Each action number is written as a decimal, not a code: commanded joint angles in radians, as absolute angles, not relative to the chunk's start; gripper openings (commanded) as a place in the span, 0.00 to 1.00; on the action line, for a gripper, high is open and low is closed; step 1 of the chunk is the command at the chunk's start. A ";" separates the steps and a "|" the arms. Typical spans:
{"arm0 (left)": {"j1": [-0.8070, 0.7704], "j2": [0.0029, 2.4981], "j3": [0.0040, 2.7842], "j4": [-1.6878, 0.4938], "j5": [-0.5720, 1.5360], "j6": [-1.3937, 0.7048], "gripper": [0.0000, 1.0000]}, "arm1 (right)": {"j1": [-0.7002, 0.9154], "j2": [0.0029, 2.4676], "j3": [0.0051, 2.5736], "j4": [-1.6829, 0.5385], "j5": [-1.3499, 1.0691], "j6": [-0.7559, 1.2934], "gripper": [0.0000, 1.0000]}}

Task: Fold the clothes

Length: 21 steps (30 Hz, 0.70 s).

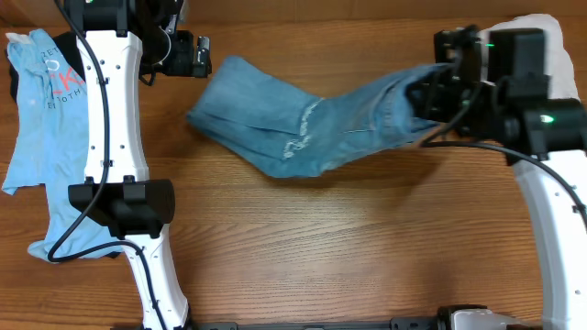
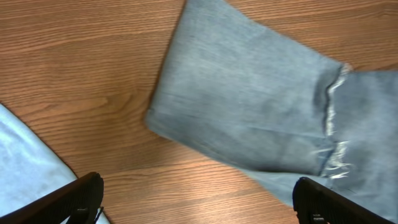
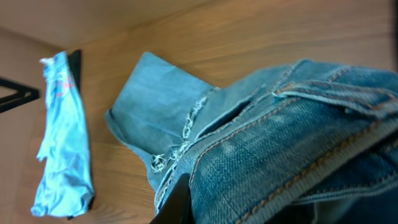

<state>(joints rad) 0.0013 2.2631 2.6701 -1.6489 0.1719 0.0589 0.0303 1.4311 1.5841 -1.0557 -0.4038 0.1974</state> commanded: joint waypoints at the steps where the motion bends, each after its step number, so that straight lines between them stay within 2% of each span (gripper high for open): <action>1: -0.019 2.263 2.673 -1.644 0.184 0.075 1.00 | -0.075 1.374 1.625 -1.100 -0.427 0.115 0.04; 7: -0.022 2.263 2.673 -1.647 0.185 0.075 1.00 | -0.284 1.371 1.625 -1.136 -0.584 -0.016 0.04; 11: -0.030 2.264 2.668 -1.639 0.185 0.075 0.99 | -0.253 1.371 1.625 -1.134 -0.619 -0.035 0.04; 15: -0.036 2.265 2.575 -1.587 0.229 0.122 0.84 | -0.166 1.377 1.625 -1.115 -0.619 -0.035 0.04; 18: -0.036 2.266 2.396 -1.419 0.526 0.289 0.68 | -0.082 1.406 1.625 -1.093 -0.616 -0.032 0.04; 20: -0.038 2.266 2.297 -1.349 0.686 0.409 0.61 | -0.062 1.421 1.625 -1.084 -0.615 -0.030 0.04; 21: -0.046 2.267 2.218 -1.295 0.743 0.466 0.52 | -0.050 1.427 1.625 -1.079 -0.615 -0.030 0.04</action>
<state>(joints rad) -0.0315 2.2635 2.3329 -1.3613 0.4900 0.2749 -0.0696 1.4189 1.5841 -1.0996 -0.5869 -0.0265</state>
